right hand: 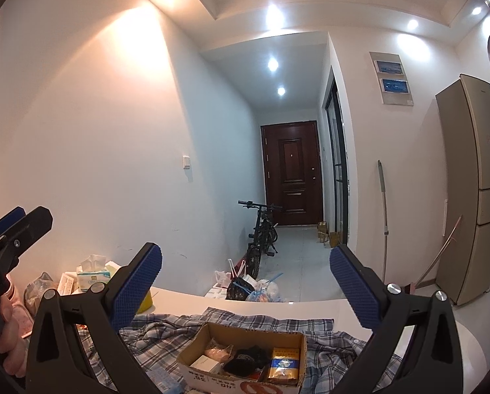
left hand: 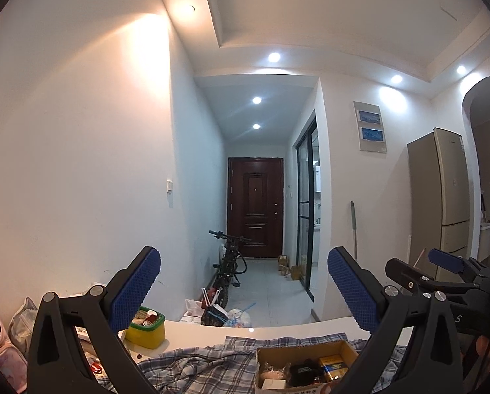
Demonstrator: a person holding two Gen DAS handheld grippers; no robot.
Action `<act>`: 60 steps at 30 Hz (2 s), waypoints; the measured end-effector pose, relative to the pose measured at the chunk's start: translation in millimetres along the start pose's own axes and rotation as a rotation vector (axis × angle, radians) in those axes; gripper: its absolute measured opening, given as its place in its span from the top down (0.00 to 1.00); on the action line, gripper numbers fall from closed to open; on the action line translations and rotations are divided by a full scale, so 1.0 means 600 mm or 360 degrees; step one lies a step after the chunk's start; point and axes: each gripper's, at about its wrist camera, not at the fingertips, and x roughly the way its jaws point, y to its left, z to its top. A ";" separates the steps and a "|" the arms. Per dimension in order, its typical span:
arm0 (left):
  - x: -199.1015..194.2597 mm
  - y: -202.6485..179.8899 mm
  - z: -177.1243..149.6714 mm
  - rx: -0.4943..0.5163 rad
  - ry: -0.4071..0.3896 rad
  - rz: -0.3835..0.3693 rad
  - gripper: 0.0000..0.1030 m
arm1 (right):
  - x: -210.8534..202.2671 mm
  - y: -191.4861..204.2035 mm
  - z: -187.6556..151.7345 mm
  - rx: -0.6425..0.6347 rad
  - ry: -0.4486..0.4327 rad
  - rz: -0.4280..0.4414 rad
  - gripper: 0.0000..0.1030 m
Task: Organize objects
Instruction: 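Raise both open grippers out of the box and pull back, then move both grippers toward the blue wipes pack and white tissue pack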
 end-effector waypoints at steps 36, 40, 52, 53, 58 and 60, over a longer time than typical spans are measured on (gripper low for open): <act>0.021 0.038 -0.232 -0.0038 0.0583 -0.0145 0.00 | -0.039 0.000 -0.171 0.0026 0.0438 -0.0052 0.01; 0.021 0.031 -0.257 -0.0047 0.0651 -0.0160 0.00 | -0.063 -0.001 -0.181 -0.0024 0.0409 -0.0109 0.01; 0.031 0.012 -0.287 0.0018 0.0759 -0.0139 0.00 | -0.070 -0.019 -0.219 -0.0014 0.0492 -0.0162 0.01; 0.036 0.011 -0.284 0.0036 0.0779 -0.0166 0.00 | -0.065 -0.023 -0.218 0.0003 0.0516 -0.0149 0.01; 0.076 0.022 -0.241 0.0132 0.0828 -0.0196 0.00 | -0.056 -0.039 -0.179 0.0094 0.0480 -0.0086 0.01; 0.088 0.031 -0.227 0.0115 0.0786 -0.0169 0.00 | -0.050 -0.041 -0.159 0.0124 0.0433 -0.0091 0.01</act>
